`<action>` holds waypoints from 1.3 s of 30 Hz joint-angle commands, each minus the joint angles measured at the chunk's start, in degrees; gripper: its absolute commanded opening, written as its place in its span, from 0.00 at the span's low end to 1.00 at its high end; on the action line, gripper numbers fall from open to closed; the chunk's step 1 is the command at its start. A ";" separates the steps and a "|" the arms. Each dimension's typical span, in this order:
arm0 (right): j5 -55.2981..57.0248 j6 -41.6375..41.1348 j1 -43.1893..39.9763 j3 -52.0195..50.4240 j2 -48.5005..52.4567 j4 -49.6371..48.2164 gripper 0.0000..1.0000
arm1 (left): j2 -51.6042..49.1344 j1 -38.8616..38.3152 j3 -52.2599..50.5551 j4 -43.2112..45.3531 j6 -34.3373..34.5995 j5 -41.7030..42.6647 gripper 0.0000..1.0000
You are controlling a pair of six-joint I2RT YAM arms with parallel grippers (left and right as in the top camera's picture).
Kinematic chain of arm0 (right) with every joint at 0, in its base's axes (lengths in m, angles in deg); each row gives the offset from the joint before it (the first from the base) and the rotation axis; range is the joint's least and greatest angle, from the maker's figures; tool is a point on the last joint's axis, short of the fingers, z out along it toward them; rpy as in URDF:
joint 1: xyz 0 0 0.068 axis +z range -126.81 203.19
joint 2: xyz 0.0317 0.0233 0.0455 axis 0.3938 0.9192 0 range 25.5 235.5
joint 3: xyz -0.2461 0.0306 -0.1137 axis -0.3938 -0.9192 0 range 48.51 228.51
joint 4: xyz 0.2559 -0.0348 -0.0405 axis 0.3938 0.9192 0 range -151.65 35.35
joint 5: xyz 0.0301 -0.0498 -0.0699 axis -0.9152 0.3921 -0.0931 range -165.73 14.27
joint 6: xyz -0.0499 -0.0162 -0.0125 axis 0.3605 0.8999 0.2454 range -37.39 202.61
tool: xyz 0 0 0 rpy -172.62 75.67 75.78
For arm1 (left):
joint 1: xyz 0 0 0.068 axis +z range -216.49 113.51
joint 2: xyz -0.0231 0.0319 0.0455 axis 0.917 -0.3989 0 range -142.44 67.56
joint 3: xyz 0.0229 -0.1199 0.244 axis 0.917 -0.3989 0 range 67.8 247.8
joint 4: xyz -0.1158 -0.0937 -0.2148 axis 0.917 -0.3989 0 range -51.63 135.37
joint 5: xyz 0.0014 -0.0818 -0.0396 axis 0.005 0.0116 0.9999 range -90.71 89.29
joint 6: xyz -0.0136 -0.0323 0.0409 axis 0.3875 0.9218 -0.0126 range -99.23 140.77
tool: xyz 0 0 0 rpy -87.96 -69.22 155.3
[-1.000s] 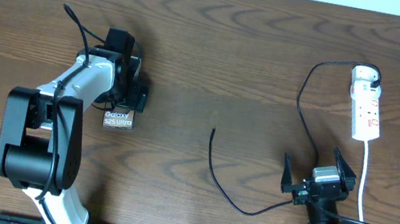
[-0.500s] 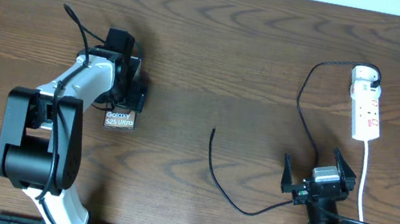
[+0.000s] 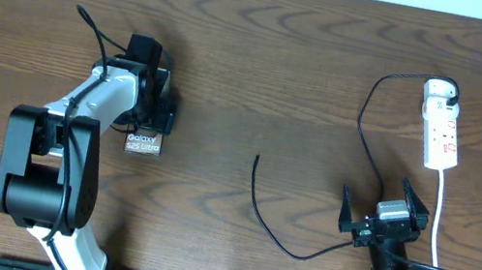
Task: Plug charger to phone and switch on socket
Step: 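Close the left gripper on the phone's long edges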
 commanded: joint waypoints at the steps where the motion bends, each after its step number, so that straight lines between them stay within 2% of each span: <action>1: 0.31 -0.70 -0.48 -0.07 -0.37 0.24 0.99 | -1.36 0.24 -0.46 -0.17 -0.20 -1.16 0.71; 5: 0.31 -0.70 -0.48 -0.07 -0.37 0.24 0.99 | -1.36 0.24 -0.46 -0.17 -0.20 -1.16 0.64; 16: 0.31 -0.70 -0.48 -0.07 -0.37 0.24 0.99 | -1.36 0.24 -0.46 -0.15 -0.20 -1.16 0.62; 22: 0.31 -0.70 -0.48 -0.07 -0.37 0.24 0.99 | -1.36 0.24 -0.46 -0.15 -0.20 -1.16 0.46; 26: 0.31 -0.70 -0.48 -0.07 -0.37 0.24 0.99 | -1.36 0.24 -0.46 -0.15 -0.20 -1.16 0.29; 28: 0.31 -0.70 -0.48 -0.07 -0.37 0.24 0.99 | -1.36 0.24 -0.46 -0.15 -0.20 -1.16 0.19; 29: 0.33 -0.70 -0.48 -0.07 -0.37 0.24 0.99 | -1.36 0.24 -0.46 -0.15 -0.20 -1.16 0.10; 30: 0.33 -0.70 -0.48 -0.07 -0.37 0.24 0.99 | -1.36 0.24 -0.46 -0.15 -0.20 -1.16 0.07; 39: 0.31 -0.70 -0.48 -0.07 -0.37 0.24 0.99 | -1.33 0.24 -0.04 -0.02 -0.17 -1.14 0.07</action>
